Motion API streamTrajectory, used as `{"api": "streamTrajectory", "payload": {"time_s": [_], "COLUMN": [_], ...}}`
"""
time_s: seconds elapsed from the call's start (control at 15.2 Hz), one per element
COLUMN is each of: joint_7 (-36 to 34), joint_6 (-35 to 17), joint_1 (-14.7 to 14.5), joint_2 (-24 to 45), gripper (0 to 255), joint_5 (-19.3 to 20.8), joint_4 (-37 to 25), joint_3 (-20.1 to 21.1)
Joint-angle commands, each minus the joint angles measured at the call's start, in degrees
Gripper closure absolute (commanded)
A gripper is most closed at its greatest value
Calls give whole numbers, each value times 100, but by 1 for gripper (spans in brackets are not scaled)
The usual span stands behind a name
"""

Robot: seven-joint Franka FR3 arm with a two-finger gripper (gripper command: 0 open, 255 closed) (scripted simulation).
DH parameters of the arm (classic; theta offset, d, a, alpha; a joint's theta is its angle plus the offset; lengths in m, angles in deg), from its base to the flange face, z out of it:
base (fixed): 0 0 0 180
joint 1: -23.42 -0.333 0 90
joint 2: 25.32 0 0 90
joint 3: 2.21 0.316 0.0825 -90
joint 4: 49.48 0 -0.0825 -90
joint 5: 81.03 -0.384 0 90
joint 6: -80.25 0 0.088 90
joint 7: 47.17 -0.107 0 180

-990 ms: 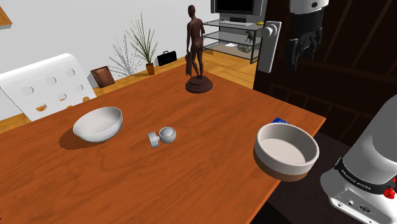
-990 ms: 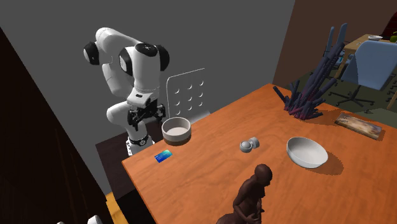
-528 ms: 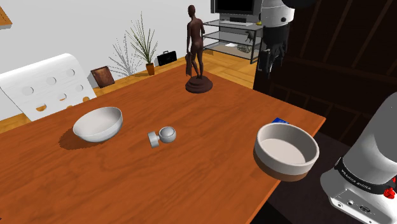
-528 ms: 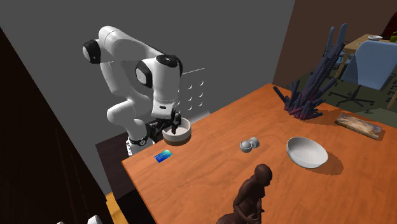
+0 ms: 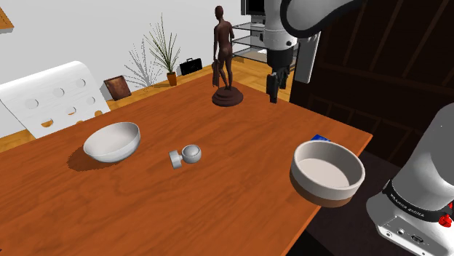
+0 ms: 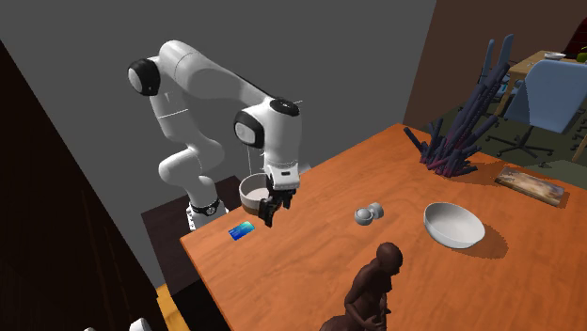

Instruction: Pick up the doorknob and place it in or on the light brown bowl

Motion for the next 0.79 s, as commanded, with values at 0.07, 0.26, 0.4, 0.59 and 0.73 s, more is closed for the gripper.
{"api": "streamTrajectory", "payload": {"time_s": [0.07,0.26,0.4,0.59,0.73], "joint_7": [293,535,691,916,1061], "joint_6": [-340,-664,-859,-1125,-1285], "joint_1": [-146,-298,-396,-538,-633], "joint_2": [446,892,1183,1606,1881], "gripper": [0,0,0,0,0], "joint_5": [-19,-32,-31,-13,11], "joint_4": [-248,-500,-679,-962,-1158], "joint_3": [82,199,284,419,513]}}
